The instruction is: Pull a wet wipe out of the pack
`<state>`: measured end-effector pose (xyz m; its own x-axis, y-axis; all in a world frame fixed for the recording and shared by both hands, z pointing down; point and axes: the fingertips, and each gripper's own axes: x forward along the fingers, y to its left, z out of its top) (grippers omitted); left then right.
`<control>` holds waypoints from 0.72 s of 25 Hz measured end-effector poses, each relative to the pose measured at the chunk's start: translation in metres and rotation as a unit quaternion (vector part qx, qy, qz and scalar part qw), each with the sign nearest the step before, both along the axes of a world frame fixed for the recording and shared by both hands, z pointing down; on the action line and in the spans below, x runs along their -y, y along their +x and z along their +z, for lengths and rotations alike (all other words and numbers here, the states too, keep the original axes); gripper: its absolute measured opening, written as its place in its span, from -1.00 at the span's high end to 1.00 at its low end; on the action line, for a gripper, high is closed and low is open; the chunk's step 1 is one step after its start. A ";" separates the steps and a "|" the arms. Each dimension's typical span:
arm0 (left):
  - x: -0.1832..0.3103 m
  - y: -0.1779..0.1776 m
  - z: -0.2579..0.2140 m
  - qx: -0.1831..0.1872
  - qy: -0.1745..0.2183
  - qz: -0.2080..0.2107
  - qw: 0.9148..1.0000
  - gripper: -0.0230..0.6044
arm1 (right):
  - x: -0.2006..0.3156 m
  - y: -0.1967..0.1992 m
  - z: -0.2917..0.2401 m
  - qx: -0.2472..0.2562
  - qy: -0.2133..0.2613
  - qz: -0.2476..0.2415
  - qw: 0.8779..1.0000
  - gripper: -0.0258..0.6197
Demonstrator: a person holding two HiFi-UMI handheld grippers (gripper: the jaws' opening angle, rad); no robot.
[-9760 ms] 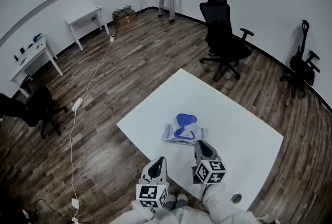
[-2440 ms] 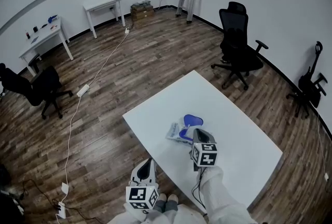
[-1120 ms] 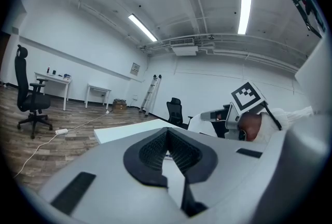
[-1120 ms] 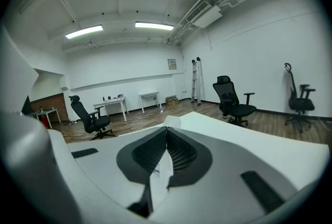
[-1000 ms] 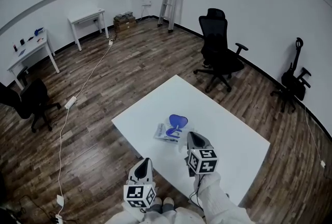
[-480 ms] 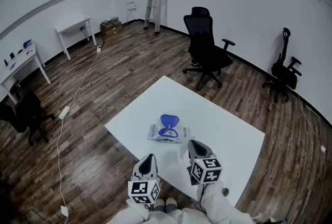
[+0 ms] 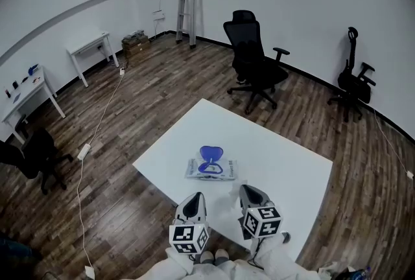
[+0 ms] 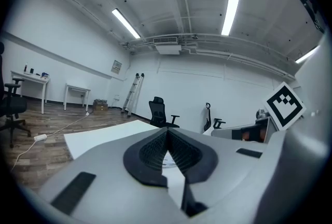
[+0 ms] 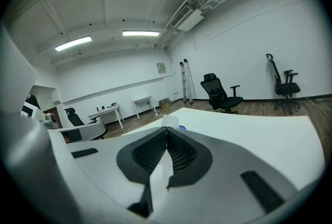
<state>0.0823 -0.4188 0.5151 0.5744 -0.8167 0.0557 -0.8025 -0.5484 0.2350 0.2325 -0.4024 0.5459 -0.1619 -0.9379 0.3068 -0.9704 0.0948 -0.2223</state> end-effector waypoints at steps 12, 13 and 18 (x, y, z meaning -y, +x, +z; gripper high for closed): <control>0.000 0.004 -0.002 0.003 0.002 0.005 1.000 0.93 | -0.002 -0.001 -0.004 -0.001 0.007 -0.004 1.000 0.89; 0.000 0.003 -0.002 0.003 0.002 0.004 1.000 0.93 | -0.001 -0.002 -0.005 -0.001 0.007 -0.005 1.000 0.89; 0.003 0.000 -0.002 0.003 -0.001 0.001 1.000 0.93 | 0.002 -0.005 -0.004 -0.001 0.005 -0.007 1.000 0.89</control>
<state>0.0825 -0.4220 0.5133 0.5750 -0.8159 0.0606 -0.8033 -0.5489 0.2312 0.2274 -0.4044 0.5423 -0.1740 -0.9389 0.2969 -0.9694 0.1102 -0.2194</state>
